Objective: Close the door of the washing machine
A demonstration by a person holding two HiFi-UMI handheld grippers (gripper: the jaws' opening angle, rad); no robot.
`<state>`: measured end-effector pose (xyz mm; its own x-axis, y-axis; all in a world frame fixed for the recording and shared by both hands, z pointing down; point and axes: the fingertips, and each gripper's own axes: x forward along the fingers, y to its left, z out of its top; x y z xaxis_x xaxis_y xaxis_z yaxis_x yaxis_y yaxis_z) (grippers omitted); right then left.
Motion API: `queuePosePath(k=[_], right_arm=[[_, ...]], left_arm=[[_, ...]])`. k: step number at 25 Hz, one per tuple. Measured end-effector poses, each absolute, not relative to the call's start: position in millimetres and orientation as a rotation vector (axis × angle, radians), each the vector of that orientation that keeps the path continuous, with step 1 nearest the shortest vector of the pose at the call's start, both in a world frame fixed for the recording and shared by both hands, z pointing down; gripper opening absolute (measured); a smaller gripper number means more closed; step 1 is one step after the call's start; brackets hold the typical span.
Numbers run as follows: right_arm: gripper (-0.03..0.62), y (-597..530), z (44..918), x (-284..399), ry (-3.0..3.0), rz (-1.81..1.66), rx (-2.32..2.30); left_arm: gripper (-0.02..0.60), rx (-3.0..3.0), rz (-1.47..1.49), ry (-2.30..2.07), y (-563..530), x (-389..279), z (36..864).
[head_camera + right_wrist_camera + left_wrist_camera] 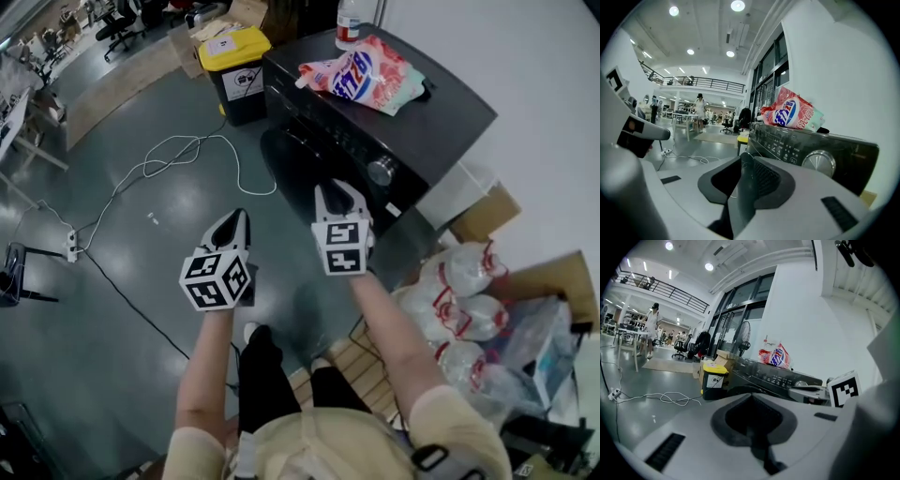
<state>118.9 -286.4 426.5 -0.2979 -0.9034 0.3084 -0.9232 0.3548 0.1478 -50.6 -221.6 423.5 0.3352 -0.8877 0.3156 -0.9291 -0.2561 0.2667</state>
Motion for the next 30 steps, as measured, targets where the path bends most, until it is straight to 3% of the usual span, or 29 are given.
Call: queuePosePath(k=[11, 30], right_arm=[[0.006, -223.9, 412.0, 132.8, -2.371, 0.135, 1.578], [0.003, -140.8, 388.4, 157.1, -2.510, 0.220, 1.519]], left_arm=[[0.005, 2.205, 0.203, -1.661, -170.2, -39.1, 413.5], [0.005, 2.210, 0.108, -1.713, -94.2, -15.3, 374.1]])
